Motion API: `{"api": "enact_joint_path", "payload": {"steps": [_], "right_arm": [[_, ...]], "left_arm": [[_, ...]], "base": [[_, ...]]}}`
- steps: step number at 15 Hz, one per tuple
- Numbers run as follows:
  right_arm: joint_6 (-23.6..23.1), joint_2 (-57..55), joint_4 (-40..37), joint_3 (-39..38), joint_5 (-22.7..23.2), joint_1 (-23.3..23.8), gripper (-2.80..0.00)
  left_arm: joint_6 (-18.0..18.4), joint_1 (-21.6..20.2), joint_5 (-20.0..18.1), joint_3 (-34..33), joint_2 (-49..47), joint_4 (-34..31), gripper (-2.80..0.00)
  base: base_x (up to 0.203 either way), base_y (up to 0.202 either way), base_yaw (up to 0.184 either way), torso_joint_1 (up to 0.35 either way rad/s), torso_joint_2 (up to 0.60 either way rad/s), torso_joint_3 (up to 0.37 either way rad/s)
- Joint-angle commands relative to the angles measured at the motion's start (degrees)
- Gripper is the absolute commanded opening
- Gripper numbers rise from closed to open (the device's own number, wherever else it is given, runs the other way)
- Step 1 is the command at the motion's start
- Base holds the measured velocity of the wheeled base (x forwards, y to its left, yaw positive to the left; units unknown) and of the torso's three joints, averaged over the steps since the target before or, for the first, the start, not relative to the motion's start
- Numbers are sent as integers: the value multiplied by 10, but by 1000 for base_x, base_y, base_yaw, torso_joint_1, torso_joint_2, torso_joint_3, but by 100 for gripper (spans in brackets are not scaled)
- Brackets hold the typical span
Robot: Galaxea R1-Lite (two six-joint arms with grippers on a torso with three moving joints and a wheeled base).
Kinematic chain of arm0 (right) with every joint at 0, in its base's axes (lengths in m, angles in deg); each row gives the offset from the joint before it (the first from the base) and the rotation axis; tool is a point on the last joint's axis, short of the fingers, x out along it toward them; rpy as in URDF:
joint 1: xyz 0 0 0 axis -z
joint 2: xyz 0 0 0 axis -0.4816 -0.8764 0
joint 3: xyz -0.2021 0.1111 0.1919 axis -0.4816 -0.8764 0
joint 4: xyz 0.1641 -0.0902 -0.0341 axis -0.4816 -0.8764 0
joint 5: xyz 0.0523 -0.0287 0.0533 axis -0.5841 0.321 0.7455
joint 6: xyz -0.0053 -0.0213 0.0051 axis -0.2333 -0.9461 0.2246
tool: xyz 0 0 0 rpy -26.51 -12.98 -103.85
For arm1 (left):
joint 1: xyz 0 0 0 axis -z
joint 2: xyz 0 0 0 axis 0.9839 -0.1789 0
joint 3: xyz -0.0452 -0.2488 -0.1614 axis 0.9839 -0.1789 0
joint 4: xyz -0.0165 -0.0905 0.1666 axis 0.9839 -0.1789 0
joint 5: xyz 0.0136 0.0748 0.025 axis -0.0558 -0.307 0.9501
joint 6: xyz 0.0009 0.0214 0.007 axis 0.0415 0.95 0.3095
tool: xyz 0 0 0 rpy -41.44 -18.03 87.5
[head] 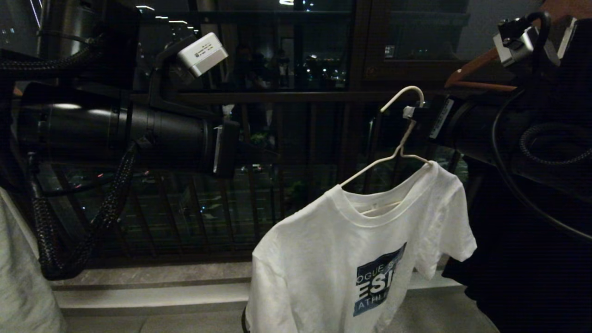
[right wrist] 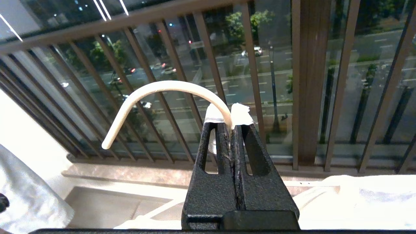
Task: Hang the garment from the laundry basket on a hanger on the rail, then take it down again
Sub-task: Hang the clothes rack on the clothesline
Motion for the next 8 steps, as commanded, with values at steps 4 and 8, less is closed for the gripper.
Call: {"api": "enact_joint_path", "payload": {"steps": [4,8], "right_arm": [[-2,7,1,-1,0,-1,-280],[-2,21,1,-19,0,-25,-280]], "left_arm": [[0,5,-1,-2,-1,-1,-280],[-1,36,-1,-3,17,-34,-280]], "base": [[0,0,0,243,-547,-311],[0,0,0,265,-586,-322]]}}
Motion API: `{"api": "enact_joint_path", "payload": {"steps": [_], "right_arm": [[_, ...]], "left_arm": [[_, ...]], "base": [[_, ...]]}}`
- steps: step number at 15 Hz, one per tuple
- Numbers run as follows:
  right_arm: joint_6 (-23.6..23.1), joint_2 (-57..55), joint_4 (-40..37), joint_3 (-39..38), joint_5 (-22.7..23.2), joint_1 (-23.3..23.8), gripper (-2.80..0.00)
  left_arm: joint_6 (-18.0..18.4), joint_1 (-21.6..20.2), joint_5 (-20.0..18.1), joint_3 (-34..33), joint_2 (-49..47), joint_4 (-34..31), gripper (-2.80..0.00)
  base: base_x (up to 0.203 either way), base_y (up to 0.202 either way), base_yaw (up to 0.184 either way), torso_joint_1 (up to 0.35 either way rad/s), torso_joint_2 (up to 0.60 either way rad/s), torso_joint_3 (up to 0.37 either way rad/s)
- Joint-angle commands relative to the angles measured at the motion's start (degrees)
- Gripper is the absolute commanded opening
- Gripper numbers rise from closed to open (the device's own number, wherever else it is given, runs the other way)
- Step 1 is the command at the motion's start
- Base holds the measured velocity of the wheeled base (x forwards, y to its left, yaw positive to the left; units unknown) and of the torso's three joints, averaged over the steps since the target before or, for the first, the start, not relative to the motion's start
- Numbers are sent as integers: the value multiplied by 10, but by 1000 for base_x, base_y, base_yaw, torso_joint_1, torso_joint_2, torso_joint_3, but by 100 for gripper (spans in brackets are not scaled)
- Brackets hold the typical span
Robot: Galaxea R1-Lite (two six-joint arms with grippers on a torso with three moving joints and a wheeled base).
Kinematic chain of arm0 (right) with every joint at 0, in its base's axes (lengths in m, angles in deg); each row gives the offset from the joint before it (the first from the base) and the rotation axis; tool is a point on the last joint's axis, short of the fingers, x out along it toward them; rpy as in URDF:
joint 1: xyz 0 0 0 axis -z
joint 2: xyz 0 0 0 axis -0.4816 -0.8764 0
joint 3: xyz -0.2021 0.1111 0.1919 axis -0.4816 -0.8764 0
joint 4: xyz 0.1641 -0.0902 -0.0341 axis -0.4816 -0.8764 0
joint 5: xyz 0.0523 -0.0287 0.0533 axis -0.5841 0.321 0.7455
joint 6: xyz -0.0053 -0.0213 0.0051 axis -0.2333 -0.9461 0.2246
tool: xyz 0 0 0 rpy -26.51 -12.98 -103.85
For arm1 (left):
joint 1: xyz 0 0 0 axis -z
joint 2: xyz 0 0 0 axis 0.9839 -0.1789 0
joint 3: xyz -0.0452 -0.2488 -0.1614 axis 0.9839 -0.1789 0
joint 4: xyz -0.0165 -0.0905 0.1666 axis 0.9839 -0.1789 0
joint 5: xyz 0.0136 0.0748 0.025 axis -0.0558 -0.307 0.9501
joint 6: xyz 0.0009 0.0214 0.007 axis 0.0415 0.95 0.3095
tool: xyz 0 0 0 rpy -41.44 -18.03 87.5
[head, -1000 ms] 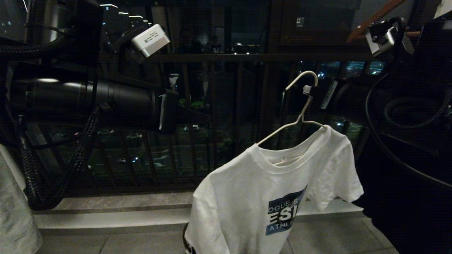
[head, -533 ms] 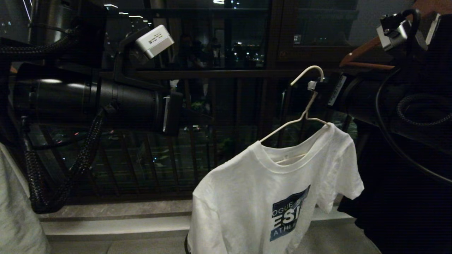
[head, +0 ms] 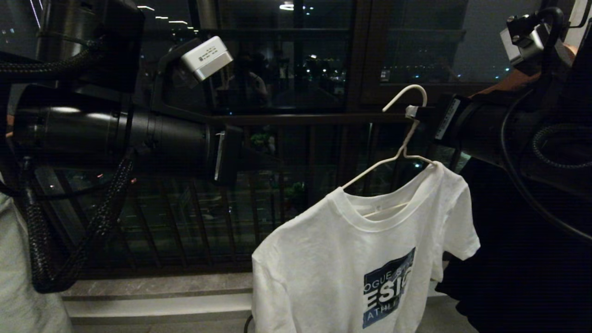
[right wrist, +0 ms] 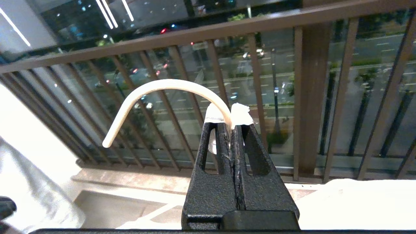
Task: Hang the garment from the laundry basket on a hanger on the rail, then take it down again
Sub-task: Hang the clothes rack on the clothesline
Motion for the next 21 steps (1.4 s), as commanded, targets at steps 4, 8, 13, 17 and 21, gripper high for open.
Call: {"api": "enact_joint_path", "payload": {"steps": [4,8,13,17,21], "right_arm": [[-4,45,-1,-34,-2,-50,-280],[-4,79,-28,-43,-2,-71,-280],[-9,81,-27,-42,-2,-71,-280],[-11,84,-25,-43,-1,-71,-280],[-11,88,-25,-47,1,-71,-280]], "left_arm": [[-3,46,-3,5,38,-57,-280],[-4,65,-3,16,54,-90,-280],[-4,65,-2,16,62,-89,-280],[-4,65,-2,16,61,-89,-280],[-2,83,-2,24,69,-128,-280]], "base": [[0,0,0,231,-494,-268],[0,0,0,170,-360,-194],[0,0,0,156,-326,-173],[0,0,0,155,-322,-169],[0,0,0,80,-163,-81]]}}
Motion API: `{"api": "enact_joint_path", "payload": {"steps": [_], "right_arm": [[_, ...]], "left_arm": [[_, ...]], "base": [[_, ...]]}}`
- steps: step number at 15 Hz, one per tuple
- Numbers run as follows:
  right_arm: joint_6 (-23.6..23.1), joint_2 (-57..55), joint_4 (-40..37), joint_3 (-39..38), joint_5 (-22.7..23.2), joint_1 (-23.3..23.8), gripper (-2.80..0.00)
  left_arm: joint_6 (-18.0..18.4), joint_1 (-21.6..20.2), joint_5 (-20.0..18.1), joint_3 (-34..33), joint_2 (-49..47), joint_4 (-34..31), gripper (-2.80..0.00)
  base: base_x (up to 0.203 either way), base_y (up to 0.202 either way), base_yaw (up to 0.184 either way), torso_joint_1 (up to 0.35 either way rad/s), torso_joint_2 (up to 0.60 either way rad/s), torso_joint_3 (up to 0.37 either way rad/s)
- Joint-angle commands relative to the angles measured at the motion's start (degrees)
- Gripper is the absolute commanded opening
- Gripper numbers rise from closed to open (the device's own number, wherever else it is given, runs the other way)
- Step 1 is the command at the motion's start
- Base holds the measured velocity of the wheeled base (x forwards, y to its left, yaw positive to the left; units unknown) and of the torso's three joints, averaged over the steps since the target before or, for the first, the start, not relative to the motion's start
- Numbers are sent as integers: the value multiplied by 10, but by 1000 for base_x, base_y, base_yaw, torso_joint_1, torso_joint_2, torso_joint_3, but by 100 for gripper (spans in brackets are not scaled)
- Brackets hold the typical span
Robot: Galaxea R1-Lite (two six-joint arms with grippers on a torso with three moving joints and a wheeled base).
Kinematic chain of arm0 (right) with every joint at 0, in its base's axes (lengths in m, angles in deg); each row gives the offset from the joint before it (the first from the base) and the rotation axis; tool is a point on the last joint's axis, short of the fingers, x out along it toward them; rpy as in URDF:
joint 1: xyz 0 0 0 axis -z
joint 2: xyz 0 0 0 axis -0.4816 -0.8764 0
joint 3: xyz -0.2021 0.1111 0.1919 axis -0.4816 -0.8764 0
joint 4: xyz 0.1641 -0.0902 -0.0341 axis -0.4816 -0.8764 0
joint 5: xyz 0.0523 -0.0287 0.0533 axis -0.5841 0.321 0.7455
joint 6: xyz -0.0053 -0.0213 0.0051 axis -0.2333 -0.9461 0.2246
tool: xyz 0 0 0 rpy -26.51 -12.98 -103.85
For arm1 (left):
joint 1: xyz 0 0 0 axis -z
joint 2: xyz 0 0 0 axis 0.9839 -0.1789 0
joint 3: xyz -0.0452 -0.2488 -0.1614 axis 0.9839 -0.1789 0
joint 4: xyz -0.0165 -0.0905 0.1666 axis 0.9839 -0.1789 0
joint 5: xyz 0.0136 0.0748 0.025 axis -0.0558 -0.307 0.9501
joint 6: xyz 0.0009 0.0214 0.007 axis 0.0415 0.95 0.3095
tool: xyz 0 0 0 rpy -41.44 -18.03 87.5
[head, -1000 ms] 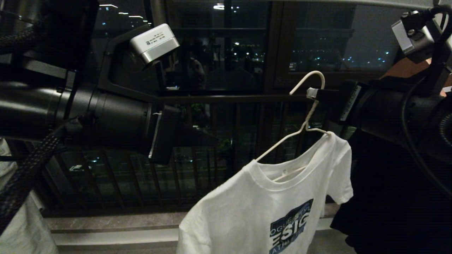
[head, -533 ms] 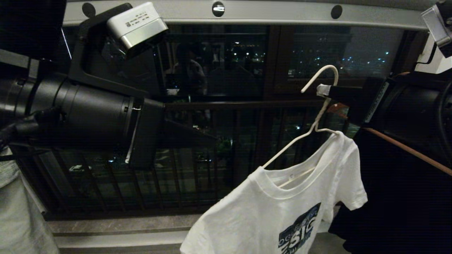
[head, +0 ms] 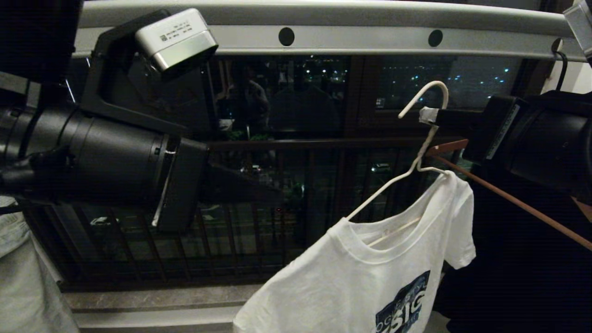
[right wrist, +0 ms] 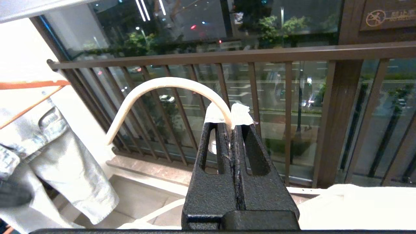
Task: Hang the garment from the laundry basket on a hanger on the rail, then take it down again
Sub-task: Hang the clothes rack on the clothesline
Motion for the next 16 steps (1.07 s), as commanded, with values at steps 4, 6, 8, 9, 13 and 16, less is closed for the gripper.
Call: {"api": "enact_joint_path", "payload": {"steps": [4,6,8,9,13,16], "right_arm": [[0,0,1,0,-1,0,-280],[0,-6,1,2,-1,0,-280],[0,-9,1,2,-2,0,-280],[0,-9,1,3,-2,-1,-280],[0,-15,-1,10,-6,-5,-280],[0,-19,-2,10,-13,-11,-280]], "left_arm": [[-2,13,0,29,12,-52,-280],[-2,13,32,47,17,-76,-280],[-2,13,51,51,20,-77,-280],[-2,13,52,52,24,-77,-280],[-2,13,76,52,31,-77,-280],[-1,15,82,50,31,-76,-280]], "base": [[0,0,0,0,0,0],[0,0,0,0,0,0],[0,0,0,0,0,0],[0,0,0,0,0,0],[0,0,0,0,0,0],[0,0,0,0,0,0]]}}
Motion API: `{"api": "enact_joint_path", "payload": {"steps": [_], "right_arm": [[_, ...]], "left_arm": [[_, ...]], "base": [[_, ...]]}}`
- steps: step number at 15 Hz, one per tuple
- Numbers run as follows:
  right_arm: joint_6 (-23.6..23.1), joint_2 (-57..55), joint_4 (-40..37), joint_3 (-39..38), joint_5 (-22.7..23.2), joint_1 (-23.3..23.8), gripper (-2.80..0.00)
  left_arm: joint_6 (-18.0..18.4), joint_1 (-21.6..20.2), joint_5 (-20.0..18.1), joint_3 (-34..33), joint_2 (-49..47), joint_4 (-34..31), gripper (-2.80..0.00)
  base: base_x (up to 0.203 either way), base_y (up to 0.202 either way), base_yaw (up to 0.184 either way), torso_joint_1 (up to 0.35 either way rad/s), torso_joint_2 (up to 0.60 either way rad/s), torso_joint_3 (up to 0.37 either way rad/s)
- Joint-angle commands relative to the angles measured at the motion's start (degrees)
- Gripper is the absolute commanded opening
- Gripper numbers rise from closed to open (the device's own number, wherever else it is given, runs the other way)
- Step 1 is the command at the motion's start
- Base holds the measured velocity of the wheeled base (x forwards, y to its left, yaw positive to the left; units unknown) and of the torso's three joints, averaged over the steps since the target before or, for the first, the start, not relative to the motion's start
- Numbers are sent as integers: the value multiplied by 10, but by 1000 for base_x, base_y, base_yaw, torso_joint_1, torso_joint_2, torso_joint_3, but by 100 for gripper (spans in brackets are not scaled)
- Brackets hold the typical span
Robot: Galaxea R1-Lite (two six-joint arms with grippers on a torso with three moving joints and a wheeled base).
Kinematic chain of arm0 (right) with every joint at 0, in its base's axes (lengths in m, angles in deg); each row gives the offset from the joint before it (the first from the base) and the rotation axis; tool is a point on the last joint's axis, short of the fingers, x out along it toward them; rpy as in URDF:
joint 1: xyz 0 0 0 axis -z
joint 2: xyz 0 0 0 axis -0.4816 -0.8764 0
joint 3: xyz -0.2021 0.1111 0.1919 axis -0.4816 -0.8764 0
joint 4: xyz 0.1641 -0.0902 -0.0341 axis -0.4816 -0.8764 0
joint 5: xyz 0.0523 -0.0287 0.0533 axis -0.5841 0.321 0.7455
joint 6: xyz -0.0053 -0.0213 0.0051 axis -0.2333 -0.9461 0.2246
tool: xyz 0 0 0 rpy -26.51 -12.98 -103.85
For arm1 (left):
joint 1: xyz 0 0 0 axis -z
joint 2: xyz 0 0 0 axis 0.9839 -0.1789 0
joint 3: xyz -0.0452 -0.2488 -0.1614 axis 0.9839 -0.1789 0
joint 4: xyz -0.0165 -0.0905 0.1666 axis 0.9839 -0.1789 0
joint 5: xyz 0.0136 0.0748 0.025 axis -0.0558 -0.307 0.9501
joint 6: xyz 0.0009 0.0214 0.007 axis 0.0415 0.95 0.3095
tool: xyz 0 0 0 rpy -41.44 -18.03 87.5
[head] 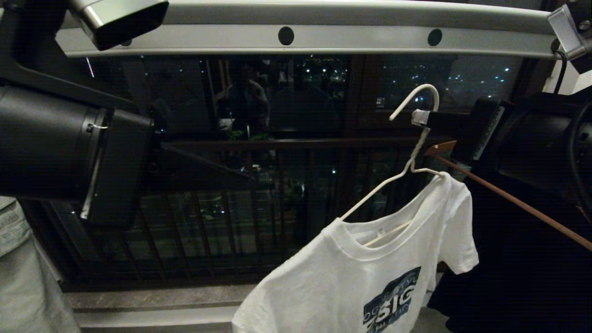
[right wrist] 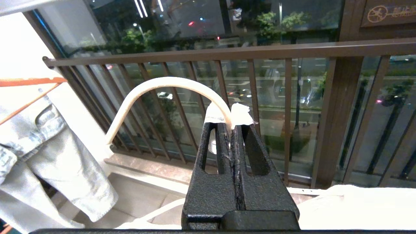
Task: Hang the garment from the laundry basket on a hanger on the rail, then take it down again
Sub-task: Hang the clothes rack on the clothesline
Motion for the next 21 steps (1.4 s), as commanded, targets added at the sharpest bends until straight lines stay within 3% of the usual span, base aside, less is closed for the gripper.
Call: {"api": "enact_joint_path", "payload": {"steps": [1,4,5,11,16,21], "right_arm": [[1,-4,2,2,-4,-3,-280],[1,-2,2,5,-5,-2,-280],[1,-2,2,5,-5,-2,-280],[1,0,2,5,-5,-2,-280],[1,1,2,5,-5,-2,-280],[1,1,2,5,-5,-2,-280]], "left_arm": [[3,1,-3,-6,-3,-1,-280],[14,1,-4,-17,-26,2,-280],[18,1,-5,-19,-29,2,0],[49,1,-5,-37,-70,4,0],[72,7,-9,-119,-87,126,0],[77,26,-19,-140,-87,141,0]], "base": [[0,0,0,0,0,0],[0,0,0,0,0,0],[0,0,0,0,0,0],[0,0,0,0,0,0],[0,0,0,0,0,0],[0,0,0,0,0,0]]}}
